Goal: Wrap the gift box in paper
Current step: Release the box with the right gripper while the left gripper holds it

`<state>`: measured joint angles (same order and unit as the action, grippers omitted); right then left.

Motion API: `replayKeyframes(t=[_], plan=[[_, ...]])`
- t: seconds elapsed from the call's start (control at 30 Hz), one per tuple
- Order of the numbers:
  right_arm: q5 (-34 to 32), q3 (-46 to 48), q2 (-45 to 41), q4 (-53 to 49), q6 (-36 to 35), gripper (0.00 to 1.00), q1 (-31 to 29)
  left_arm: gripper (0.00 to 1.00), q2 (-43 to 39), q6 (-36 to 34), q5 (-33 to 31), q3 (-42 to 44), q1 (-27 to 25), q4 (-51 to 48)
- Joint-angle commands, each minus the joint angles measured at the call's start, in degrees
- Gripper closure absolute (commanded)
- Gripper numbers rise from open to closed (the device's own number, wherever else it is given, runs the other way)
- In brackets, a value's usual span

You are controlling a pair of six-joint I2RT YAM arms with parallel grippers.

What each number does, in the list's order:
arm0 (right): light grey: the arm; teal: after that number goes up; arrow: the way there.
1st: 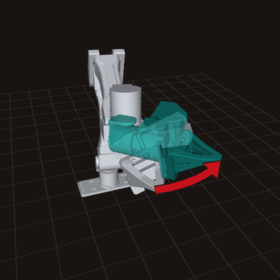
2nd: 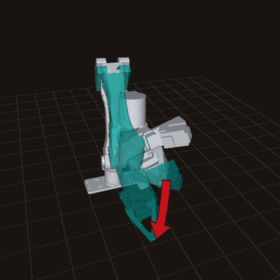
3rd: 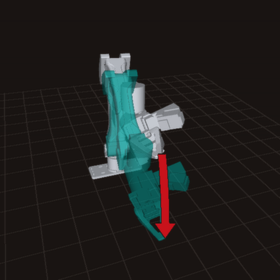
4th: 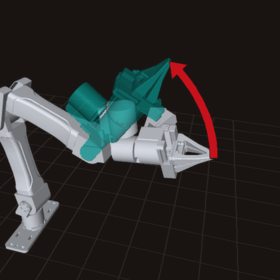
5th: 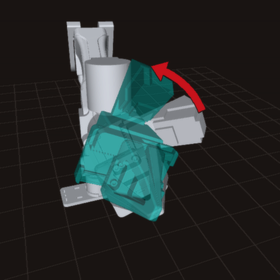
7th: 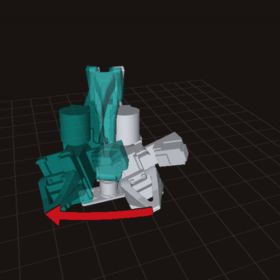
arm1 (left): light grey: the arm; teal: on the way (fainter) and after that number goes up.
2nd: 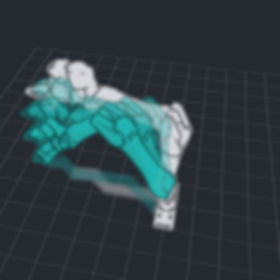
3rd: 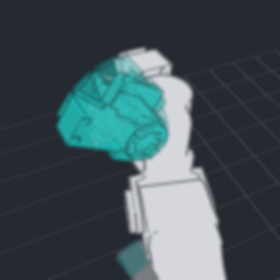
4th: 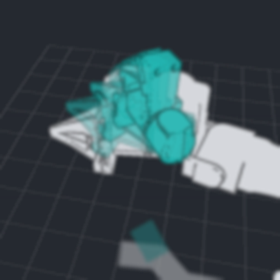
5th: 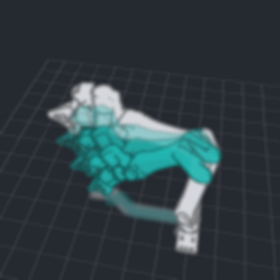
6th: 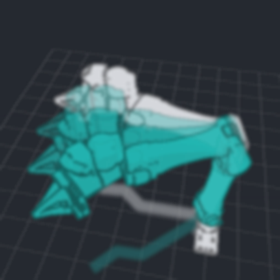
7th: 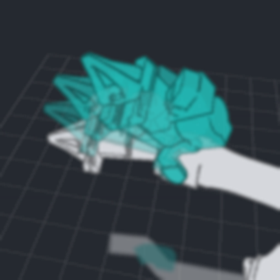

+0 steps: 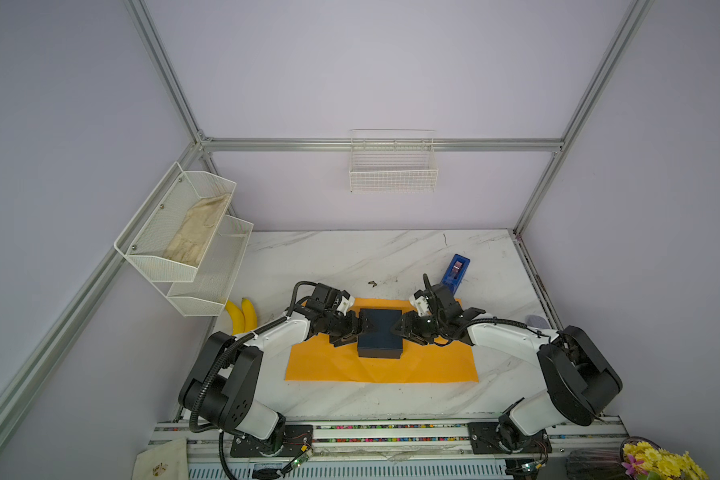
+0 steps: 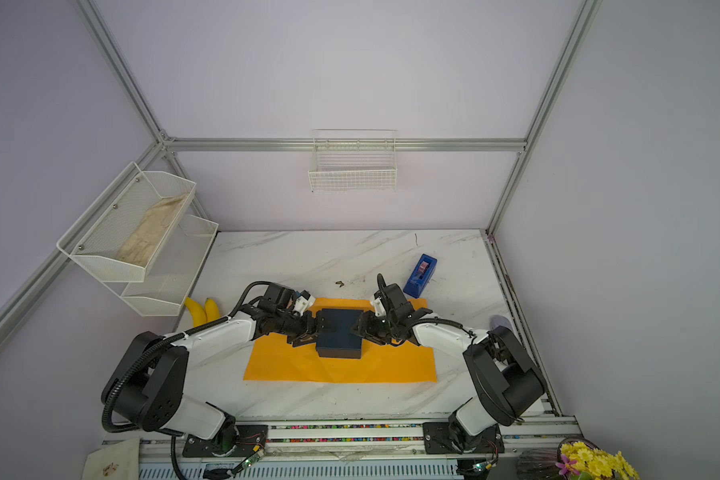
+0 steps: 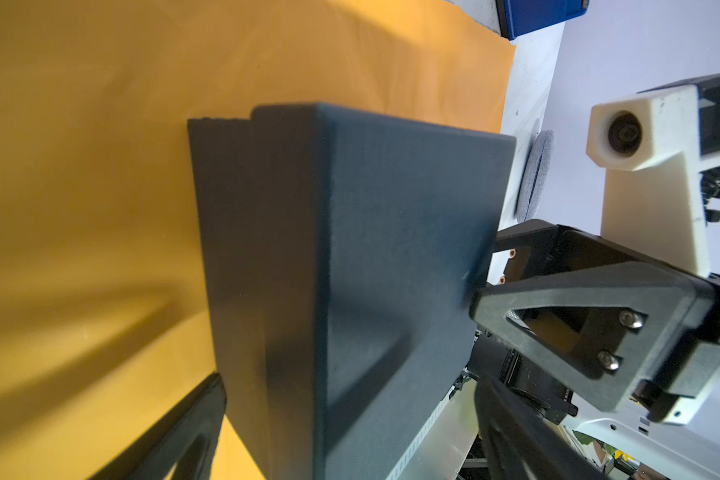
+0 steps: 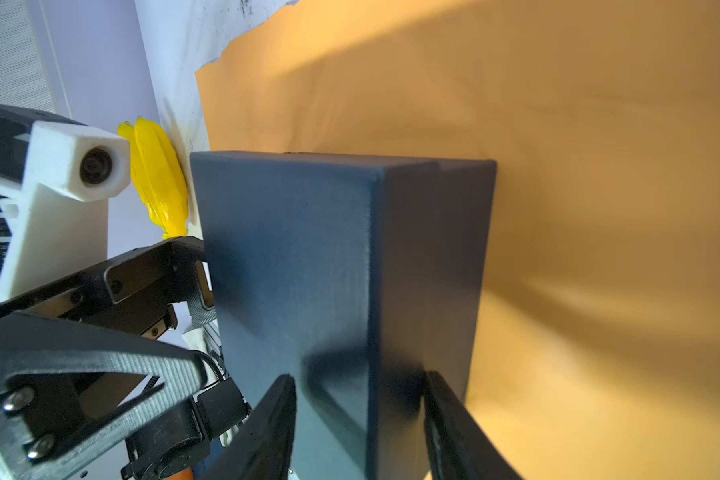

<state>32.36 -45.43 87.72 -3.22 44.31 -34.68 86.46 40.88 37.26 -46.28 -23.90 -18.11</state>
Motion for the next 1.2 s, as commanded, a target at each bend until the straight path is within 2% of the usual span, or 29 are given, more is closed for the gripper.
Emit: replayKeyframes(t=[0.0,0.93,1.17], plan=[[-0.69,-1.59,1.28,1.21,-0.42,0.48,-0.47,0.08,-0.62,-1.11,0.53,-4.78,0.43,-0.15],[-1.79,-3.17,3.72,0.26,-2.64,0.51,-0.48,0.09,-0.86,-1.90,0.79,-4.52,0.51,-2.29],[-3.57,-3.77,2.75,-2.62,-4.54,0.51,-0.50,0.09,-0.77,-1.77,1.03,-4.54,0.52,-2.20]])
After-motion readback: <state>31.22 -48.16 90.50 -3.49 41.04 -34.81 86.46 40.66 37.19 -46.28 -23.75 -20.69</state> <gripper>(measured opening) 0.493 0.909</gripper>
